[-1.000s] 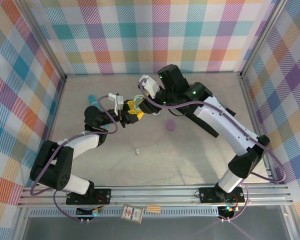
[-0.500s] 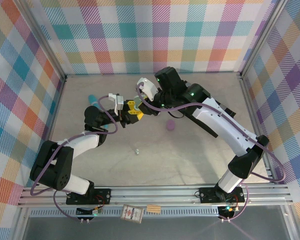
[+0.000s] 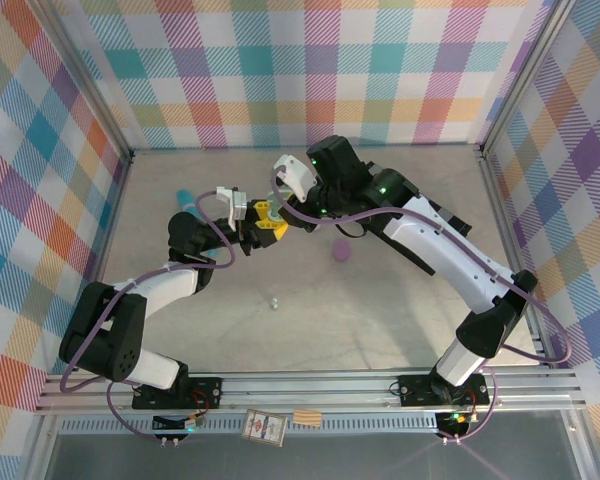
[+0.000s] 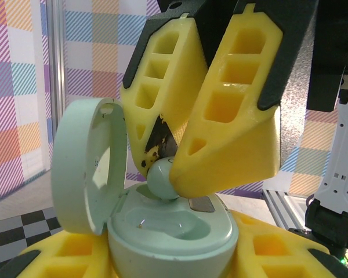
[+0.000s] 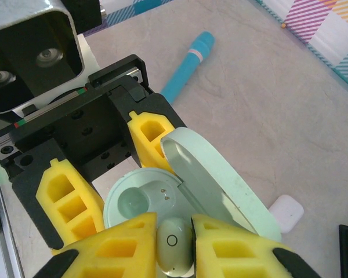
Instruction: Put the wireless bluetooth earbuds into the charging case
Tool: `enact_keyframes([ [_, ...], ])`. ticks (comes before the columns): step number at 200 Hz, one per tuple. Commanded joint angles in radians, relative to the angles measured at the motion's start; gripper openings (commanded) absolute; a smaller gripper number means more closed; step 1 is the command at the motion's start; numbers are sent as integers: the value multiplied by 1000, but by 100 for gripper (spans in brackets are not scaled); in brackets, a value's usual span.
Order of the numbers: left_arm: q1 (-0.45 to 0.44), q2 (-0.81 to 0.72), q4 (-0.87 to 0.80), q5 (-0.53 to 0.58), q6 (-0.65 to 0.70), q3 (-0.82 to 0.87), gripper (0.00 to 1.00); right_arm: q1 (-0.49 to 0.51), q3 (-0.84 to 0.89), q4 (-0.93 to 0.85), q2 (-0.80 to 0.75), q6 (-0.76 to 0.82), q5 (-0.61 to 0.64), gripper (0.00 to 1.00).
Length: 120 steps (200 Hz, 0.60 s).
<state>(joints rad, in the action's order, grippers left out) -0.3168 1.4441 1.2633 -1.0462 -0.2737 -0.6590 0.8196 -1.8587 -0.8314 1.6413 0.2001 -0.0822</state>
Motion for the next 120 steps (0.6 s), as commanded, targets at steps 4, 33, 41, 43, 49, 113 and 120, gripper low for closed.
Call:
enact_keyframes([
  [4, 5, -33, 61, -15, -4, -10, 32, 3, 7, 6, -16, -58, 3, 20],
  [33, 5, -37, 63, -8, -3, -7, 32, -9, -2, -12, -14, -137, -32, 20],
  [41, 5, -37, 62, -5, -2, -6, 32, -11, -2, -17, -14, -153, -41, 20],
  [43, 5, -37, 62, -5, -2, -6, 32, -11, -2, -17, -15, -157, -42, 20],
  [49, 5, -37, 62, -4, -2, -5, 32, -15, 1, -17, -17, -166, -47, 20],
  [113, 5, -48, 64, -2, 5, 1, 32, -22, 42, 5, -39, -196, -38, 21],
  [120, 5, -48, 64, -3, 7, 1, 32, -22, 46, 8, -44, -196, -35, 21],
])
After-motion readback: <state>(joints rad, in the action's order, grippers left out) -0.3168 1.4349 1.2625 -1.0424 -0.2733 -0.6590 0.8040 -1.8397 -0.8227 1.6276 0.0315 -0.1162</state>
